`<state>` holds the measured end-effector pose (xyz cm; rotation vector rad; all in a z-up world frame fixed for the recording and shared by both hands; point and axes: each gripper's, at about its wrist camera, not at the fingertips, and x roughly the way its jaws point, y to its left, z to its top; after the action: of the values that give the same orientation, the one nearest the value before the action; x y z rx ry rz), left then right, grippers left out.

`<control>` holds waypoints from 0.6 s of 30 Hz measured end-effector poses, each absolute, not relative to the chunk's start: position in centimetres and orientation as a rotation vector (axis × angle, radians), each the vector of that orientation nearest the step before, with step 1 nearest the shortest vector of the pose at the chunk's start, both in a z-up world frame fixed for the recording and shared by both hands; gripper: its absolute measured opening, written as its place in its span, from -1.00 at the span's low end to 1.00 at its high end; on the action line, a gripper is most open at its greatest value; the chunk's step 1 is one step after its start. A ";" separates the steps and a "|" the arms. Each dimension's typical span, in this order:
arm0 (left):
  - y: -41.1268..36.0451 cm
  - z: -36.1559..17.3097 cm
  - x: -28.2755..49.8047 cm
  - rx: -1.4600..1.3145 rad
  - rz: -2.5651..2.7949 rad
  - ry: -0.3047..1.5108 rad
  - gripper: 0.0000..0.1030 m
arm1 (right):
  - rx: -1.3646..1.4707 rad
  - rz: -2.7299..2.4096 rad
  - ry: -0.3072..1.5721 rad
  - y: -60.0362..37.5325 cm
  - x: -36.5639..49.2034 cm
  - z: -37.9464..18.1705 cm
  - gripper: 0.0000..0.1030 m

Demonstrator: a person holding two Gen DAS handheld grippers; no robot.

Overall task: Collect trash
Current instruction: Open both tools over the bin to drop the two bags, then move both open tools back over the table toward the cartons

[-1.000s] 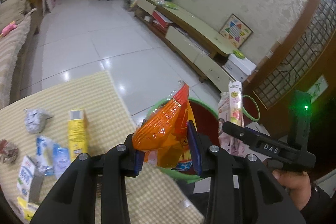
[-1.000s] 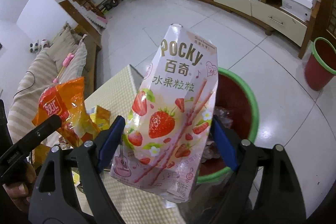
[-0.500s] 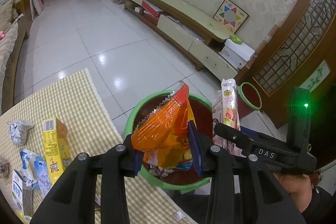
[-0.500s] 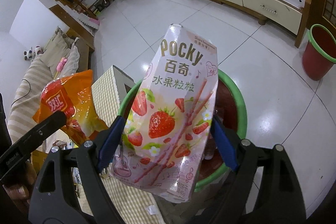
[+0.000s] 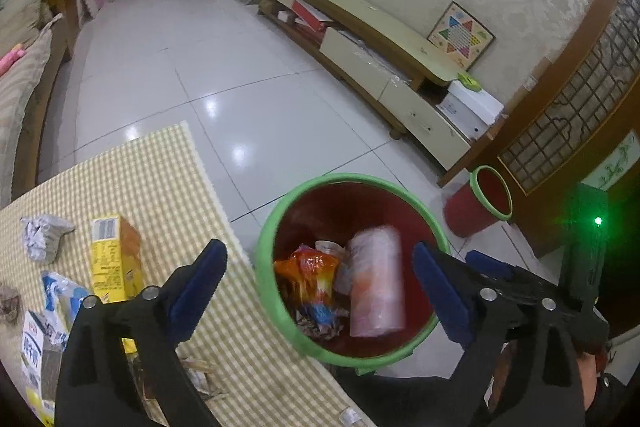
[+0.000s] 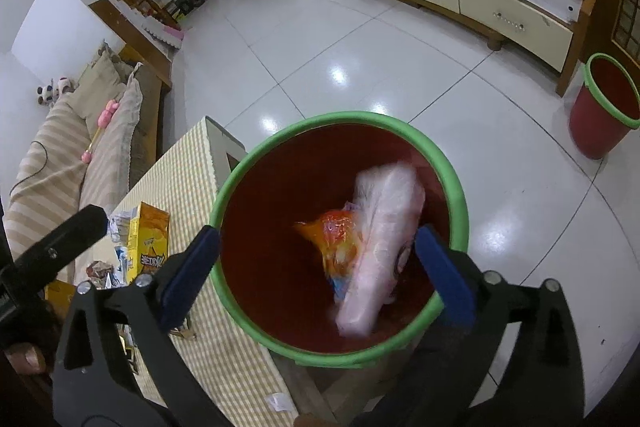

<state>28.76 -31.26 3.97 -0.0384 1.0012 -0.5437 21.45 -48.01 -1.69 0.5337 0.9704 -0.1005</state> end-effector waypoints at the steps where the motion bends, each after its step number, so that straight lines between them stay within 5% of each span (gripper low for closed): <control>1: -30.7 4.2 28.7 -0.046 -0.534 0.997 0.78 | 0.524 -0.100 0.968 -47.8 21.4 -1.5 0.90; 18: -20.8 8.0 25.0 -0.116 -0.432 0.909 0.83 | 0.380 -0.005 0.932 -40.1 20.0 2.1 0.90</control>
<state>24.99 -20.85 7.97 -0.1161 0.9092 -0.4323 20.00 -40.05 2.13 0.3802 0.9325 -0.0054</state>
